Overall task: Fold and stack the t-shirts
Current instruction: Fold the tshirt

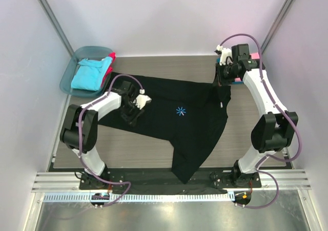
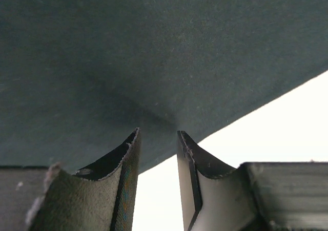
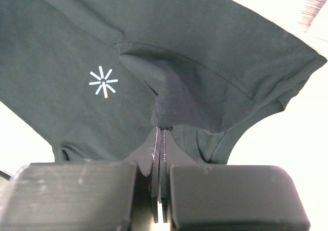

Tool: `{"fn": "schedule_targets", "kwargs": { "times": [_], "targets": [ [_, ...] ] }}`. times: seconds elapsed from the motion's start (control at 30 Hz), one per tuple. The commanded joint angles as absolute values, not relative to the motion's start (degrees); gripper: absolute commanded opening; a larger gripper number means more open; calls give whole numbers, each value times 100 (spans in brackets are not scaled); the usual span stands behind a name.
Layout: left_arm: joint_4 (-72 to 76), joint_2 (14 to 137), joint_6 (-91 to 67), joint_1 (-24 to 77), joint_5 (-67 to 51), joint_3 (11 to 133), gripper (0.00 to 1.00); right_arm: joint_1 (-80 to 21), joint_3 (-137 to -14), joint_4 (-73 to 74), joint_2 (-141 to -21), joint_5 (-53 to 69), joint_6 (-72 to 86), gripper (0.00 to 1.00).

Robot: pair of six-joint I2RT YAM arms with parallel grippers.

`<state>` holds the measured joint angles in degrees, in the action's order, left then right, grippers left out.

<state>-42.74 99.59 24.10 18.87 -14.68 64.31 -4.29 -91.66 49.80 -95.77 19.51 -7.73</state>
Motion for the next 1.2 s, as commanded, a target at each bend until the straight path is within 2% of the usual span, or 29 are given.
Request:
{"fn": "schedule_targets", "kwargs": {
  "times": [0.0,0.17,0.47,1.17],
  "targets": [
    [-3868,9984,2145,1986,-1337,6293,35,-299,-9483,4948,-9633,2057,-852,1],
    [-3788,10134,1987,2144,-1195,6013,34,-202,-9562,4948,-9747,2135,-923,1],
    [-3858,9537,1916,2268,-1028,5274,34,-97,-9764,4896,-10028,2232,-1125,1],
    [-4245,8377,2276,2329,-1010,4351,33,-123,-11294,4931,-11399,2320,-1230,1]
  ]
}}
